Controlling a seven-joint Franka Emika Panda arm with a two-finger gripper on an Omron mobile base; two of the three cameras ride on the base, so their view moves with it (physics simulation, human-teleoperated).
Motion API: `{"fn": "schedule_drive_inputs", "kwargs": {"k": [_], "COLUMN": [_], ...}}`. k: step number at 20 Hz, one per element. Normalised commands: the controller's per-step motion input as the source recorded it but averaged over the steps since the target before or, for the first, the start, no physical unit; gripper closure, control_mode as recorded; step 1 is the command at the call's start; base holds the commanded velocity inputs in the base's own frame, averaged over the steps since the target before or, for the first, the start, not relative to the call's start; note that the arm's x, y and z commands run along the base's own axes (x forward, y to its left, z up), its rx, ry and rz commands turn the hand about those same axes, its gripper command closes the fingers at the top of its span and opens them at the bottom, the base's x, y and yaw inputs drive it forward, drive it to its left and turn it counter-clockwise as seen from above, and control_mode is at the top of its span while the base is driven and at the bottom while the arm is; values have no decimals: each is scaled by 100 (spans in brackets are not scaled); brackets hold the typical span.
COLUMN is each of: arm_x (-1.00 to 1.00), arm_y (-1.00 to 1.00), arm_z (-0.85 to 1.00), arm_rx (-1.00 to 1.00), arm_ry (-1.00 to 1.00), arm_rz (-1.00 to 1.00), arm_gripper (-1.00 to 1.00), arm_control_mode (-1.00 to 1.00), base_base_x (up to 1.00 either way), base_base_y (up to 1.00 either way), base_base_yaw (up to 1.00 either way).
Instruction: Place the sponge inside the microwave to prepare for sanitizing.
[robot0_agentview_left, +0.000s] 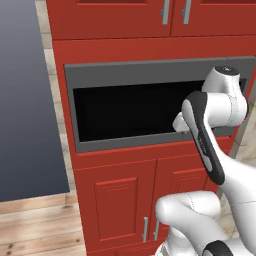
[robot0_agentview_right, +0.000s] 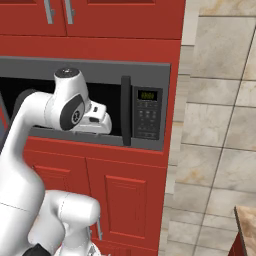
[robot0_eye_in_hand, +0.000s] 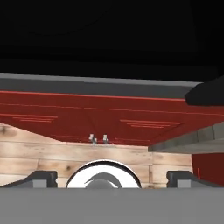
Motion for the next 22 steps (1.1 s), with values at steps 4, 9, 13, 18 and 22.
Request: {"fn": "schedule_drive_inputs", "kwargs": {"k": [4,9,13,18,22], "arm_x": [-25,-39,-41,-35,-27], "arm_y": [-23,-8,-14,-25,-33], "arm_z": [30,30,36,18,2], "arm_rx": [0,0,0,0,0], "arm_ry": [-28,-33,-22,-3,0], "arm_rz": [-1,-9,-14,-17,-15], "arm_gripper": [-100,-100,-100,-100,-100], "arm_control_mode": [-100,-100,-100,-100,-100], "base_base_x": [0,0,0,0,0], "base_base_y": [0,0,0,0,0], "base_base_yaw": [0,0,0,0,0]}}
